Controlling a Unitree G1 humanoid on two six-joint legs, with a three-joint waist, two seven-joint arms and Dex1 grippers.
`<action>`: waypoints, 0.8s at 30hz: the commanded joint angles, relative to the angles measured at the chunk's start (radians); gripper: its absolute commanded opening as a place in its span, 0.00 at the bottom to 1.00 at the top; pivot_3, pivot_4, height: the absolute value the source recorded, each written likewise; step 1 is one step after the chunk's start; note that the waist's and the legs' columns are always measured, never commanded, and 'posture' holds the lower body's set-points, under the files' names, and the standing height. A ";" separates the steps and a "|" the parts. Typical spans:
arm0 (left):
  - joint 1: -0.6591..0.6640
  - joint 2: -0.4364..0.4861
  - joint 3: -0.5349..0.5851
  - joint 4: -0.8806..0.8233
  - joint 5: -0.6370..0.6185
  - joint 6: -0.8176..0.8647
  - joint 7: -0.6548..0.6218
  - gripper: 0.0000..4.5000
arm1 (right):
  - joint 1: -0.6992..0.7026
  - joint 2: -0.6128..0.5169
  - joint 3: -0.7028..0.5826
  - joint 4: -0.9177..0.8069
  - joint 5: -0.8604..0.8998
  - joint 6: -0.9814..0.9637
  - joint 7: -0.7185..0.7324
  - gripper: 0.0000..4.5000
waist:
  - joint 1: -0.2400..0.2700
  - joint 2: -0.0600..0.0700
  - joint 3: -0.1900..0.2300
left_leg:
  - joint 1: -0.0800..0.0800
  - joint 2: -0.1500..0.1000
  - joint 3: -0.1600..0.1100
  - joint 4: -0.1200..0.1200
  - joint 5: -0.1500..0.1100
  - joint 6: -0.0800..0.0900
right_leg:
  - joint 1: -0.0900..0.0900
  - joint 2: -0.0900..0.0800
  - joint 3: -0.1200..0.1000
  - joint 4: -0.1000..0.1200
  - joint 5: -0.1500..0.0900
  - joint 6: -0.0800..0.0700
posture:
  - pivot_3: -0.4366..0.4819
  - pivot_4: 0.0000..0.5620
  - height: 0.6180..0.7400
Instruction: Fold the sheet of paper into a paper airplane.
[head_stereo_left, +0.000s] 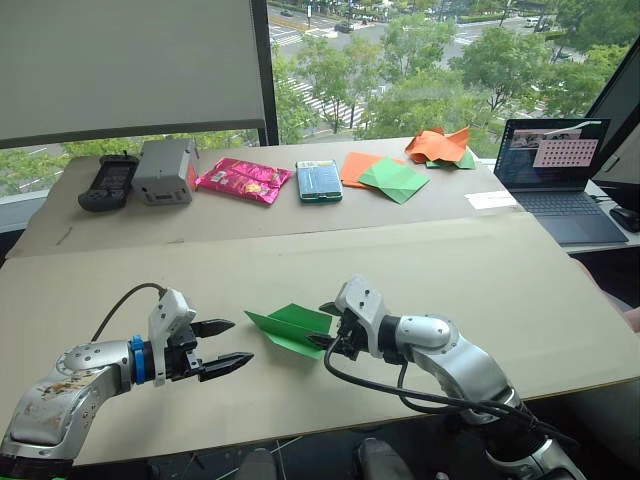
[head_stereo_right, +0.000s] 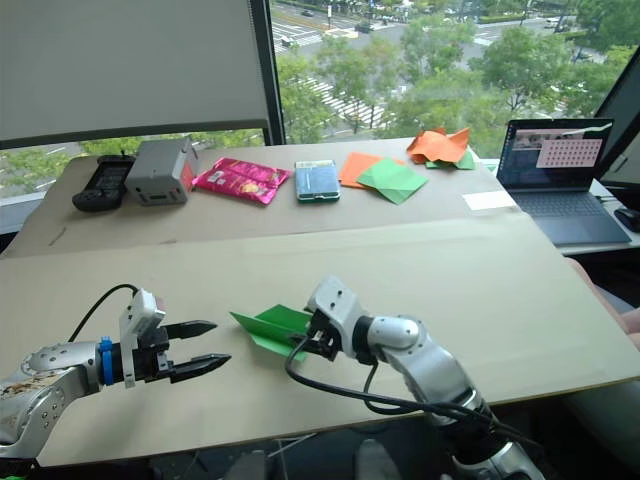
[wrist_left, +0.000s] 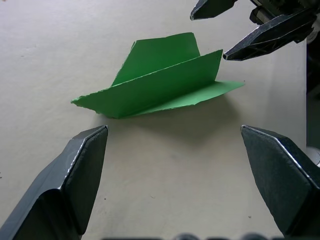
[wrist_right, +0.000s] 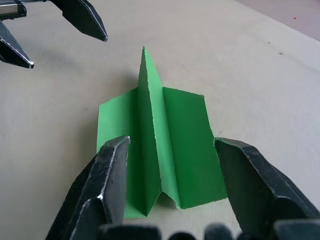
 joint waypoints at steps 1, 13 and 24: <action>-0.002 0.013 0.020 -0.007 -0.001 -0.015 -0.005 1.00 | 0.005 0.005 0.005 -0.007 -0.018 -0.047 -0.002 0.35 | 0.001 0.000 0.000 | 0.000 0.000 0.000 0.000 0.000 0.000 | 0.000 0.000 0.000 0.000 0.000 0.000 | 0.48 0.27 0.88; -0.006 0.012 0.021 -0.004 0.001 -0.015 -0.001 1.00 | 0.031 0.003 0.047 0.023 -0.043 -0.069 0.023 0.01 | 0.000 -0.001 -0.001 | 0.001 0.000 0.000 0.000 0.001 0.001 | 0.001 0.000 0.000 0.000 0.000 0.000 | 0.48 0.27 0.88; -0.011 0.011 0.019 -0.003 -0.002 -0.008 0.001 1.00 | 0.017 0.012 0.022 0.003 -0.049 -0.071 0.011 0.42 | 0.001 -0.001 -0.001 | 0.001 0.000 0.000 0.000 0.001 0.001 | 0.001 0.000 0.000 0.000 0.000 0.000 | 0.48 0.27 0.88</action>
